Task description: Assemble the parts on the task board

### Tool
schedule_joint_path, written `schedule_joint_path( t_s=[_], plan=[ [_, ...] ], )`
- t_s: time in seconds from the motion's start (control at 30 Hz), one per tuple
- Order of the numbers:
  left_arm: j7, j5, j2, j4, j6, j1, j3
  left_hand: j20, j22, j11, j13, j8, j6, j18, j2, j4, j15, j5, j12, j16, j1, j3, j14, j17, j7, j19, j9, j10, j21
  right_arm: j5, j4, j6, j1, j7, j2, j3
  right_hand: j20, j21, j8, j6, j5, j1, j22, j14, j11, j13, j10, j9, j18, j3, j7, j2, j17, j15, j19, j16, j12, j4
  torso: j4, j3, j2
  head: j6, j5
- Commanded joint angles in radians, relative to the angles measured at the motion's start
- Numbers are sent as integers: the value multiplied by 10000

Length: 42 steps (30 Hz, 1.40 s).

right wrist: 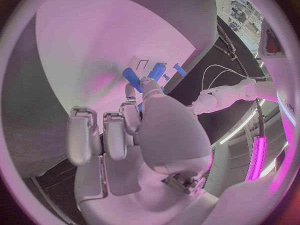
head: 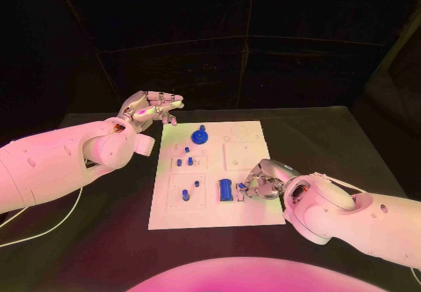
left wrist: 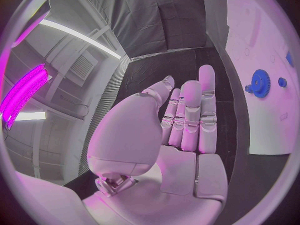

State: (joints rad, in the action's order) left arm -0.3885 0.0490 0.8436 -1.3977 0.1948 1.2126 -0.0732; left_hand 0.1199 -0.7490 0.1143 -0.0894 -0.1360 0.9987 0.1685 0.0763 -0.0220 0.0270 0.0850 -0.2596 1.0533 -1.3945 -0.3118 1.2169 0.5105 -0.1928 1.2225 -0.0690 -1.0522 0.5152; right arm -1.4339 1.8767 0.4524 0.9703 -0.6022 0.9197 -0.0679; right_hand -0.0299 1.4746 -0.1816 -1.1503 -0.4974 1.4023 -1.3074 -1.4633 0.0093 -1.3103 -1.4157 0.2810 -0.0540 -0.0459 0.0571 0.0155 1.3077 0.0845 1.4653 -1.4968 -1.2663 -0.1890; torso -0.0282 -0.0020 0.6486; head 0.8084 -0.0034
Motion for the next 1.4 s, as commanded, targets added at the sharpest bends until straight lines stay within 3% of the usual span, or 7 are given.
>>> schedule_joint_path(
  t_s=[0.03, 0.43, 0.6, 0.83, 1.4],
  plan=[
    [-17, -24, 10, -34, -131, 14, 9, 32, 16, 10, 0, -34, -69, 135, -18, 34, -6, 62, -26, -37, -87, 24, -78, -14, 33, -27, -1, 44, -38, 319, -55, -126, 16, -40, -74, 3, 58, 34, -71, -138, 30, -122, -965, -825, -355, -321, -422, 41, 165, 26, -71, 19, 1309, 40, 336, -51, -60, -75, 0, 1, 3, -2, 5],
    [2, -24, 24, -50, -154, 14, 9, 32, 16, 10, 0, -34, -69, 135, -18, 34, -6, 62, -26, -37, -87, 24, -78, -14, 33, -27, -1, 44, -38, 339, -198, -164, 16, -93, -273, 3, 115, 49, -153, -273, 114, -559, -998, -833, -415, -186, -424, 208, 173, 118, -140, 108, 1347, 94, 353, -67, 152, -397, -2, 5, -7, 22, 33],
    [12, -24, 27, -56, -169, 15, 10, 32, 16, 10, 0, -34, -69, 135, -18, 34, -6, 62, -26, -37, -87, 24, -78, -14, 33, -27, -1, 44, -38, 292, -263, -353, 16, -115, -328, 4, 140, 50, -229, -347, -175, -828, -1003, -837, -446, -77, -421, 346, 173, 70, -179, 151, 1370, 119, 356, -77, 310, -579, -9, 3, -6, 33, 27],
    [39, -24, 36, -65, -199, 15, 10, 32, 16, 10, 0, -34, -69, 135, -18, 34, -6, 62, -26, -37, -87, 24, -78, -14, 33, -27, -1, 44, -38, 164, -328, -500, 16, -147, -373, 4, 172, 37, -375, -498, -184, -904, -986, -829, -503, -286, -525, 493, 168, 62, -259, 154, 1332, 160, 349, -53, 53, -635, -6, 3, -6, 39, 21],
    [101, -24, 44, -70, -268, 16, 10, 32, 23, 17, 4, -44, -88, 135, -7, 54, -4, 62, -44, -40, -101, 30, -94, -38, 26, -25, 0, 74, -45, -84, -521, -897, 19, -191, -472, 4, 204, 28, -449, -473, 45, -944, -977, -822, -529, -283, -524, 621, 167, 56, -282, 159, 1303, 189, 345, -33, 87, -665, -11, 13, -2, 73, -1]
  ],
)
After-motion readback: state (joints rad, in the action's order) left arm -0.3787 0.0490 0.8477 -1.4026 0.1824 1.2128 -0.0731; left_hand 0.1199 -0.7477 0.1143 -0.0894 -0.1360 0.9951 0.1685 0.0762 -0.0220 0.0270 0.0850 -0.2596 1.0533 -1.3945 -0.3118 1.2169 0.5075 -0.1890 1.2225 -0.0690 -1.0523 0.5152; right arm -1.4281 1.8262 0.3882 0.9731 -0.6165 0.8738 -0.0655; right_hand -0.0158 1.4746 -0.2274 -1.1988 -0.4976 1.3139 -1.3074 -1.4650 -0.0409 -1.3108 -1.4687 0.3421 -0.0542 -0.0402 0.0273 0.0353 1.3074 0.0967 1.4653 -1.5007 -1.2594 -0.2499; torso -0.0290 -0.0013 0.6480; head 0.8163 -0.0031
